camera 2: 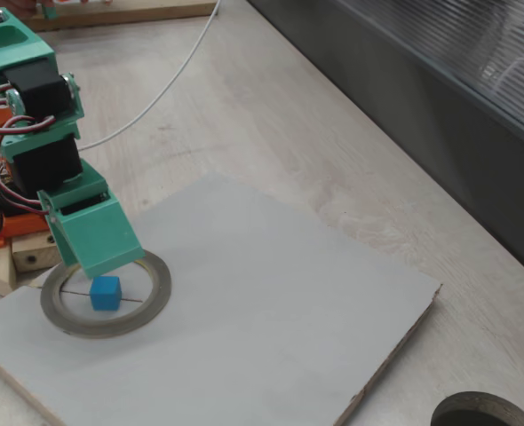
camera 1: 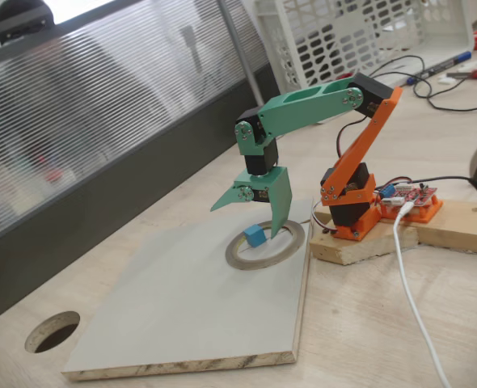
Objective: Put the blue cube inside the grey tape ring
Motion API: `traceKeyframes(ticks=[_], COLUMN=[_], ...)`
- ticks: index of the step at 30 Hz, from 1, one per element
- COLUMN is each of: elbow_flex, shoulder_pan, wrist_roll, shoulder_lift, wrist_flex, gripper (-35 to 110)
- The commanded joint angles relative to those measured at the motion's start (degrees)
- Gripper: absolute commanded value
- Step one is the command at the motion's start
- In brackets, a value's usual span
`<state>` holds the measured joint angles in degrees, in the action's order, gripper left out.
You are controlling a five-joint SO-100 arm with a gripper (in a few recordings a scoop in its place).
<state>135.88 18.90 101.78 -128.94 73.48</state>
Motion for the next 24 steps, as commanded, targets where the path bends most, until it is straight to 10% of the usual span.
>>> traceKeyframes(ticks=[1, 13, 24], elbow_flex=[-6.42, -39.11, -42.54], shoulder_pan=[0.53, 0.00, 0.53], wrist_roll=[0.88, 0.53, 0.70], shoulder_lift=[-0.97, 17.14, 22.15], wrist_flex=[4.57, 41.22, 41.92], gripper=[96, 96, 96])
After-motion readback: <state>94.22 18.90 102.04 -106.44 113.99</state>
